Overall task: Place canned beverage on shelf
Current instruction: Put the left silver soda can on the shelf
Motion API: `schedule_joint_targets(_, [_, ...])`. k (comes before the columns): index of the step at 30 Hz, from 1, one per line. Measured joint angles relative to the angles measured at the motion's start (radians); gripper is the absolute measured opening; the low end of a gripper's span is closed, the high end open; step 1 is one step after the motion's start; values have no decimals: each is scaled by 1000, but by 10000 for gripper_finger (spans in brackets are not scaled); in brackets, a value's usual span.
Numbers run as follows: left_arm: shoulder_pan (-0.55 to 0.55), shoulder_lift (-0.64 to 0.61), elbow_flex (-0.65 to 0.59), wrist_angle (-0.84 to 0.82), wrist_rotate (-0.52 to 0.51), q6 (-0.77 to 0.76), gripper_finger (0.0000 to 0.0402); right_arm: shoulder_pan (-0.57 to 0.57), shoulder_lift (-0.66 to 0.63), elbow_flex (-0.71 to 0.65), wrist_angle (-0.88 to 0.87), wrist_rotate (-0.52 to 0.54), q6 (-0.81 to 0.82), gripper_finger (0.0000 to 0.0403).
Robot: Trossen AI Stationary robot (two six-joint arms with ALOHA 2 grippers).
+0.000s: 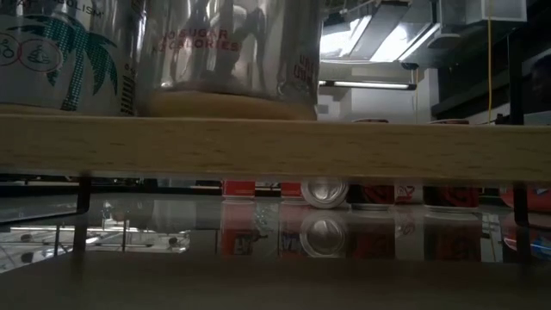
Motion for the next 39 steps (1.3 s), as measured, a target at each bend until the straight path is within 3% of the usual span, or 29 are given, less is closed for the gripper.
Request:
schedule_joint_targets(8, [0, 0, 0, 0, 0, 0, 359, 0, 0, 0, 1, 74, 1, 303])
schedule_joint_targets(25, [0, 0, 0, 0, 0, 3, 359, 0, -2, 2, 0, -8, 1, 303])
schedule_joint_targets(39, [0, 0, 0, 0, 0, 3, 359, 0, -2, 2, -1, -8, 1, 303])
